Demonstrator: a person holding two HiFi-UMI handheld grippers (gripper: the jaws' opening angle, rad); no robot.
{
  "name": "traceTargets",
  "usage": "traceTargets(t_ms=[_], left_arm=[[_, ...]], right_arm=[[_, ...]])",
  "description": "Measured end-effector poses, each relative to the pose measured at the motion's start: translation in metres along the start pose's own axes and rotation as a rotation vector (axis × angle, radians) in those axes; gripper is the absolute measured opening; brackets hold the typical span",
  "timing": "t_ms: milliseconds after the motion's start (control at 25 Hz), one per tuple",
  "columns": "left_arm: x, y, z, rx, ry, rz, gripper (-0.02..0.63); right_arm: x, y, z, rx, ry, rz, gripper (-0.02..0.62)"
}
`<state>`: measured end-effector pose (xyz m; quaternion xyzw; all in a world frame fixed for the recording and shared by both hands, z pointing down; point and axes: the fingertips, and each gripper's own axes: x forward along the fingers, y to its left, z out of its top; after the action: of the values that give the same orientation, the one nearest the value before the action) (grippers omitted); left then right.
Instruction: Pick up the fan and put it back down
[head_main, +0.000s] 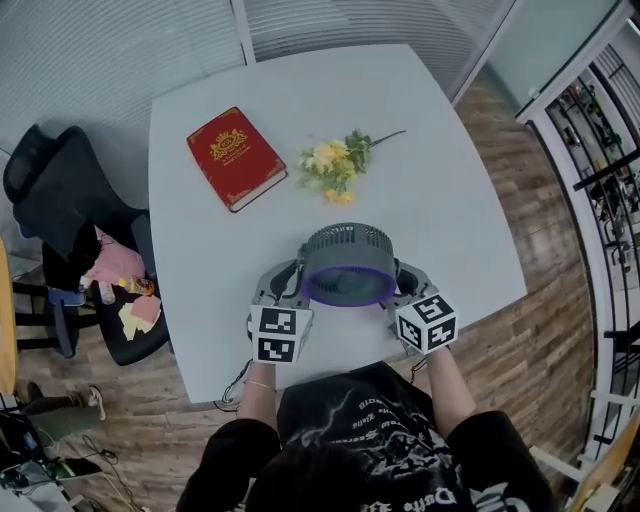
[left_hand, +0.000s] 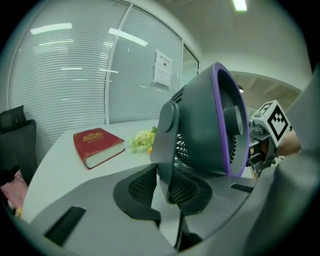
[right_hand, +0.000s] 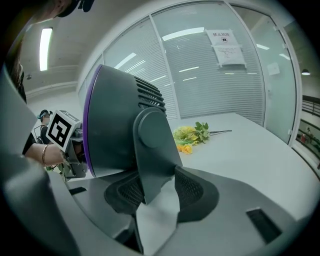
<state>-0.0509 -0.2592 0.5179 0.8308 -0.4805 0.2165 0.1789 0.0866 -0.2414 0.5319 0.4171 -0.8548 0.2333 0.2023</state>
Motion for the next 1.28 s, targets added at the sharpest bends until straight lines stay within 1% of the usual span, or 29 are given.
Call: traceTargets(t_ms=[160,320,600,1080,1280], left_arm=[[0.017,0.008,-0.006,-0.035,0.011,0.02,0.064],[0.034,0.014,-0.006,-0.078,0.024,0.022,0.064],[0.058,0.029,-0.012,-0.124,0.037,0.043,0.064],[0.089,0.046,-0.023,-0.184,0.055,0.085,0.064],[0.097,0.049,-0.027,-0.199,0.066,0.104,0.072]], right_arm=[[0.017,-0.013,0.0,-0.017,0.015,0.01,0.168],[0.034,-0.025,0.003,-0.023,0.032,0.034,0.167],[0.062,-0.043,0.006,-0.041,0.057,0.065,0.166],[0.101,-0.065,0.003,-0.064,0.079,0.112,0.163],[0.116,-0.076,0.007,-0.069,0.079,0.118,0.143]])
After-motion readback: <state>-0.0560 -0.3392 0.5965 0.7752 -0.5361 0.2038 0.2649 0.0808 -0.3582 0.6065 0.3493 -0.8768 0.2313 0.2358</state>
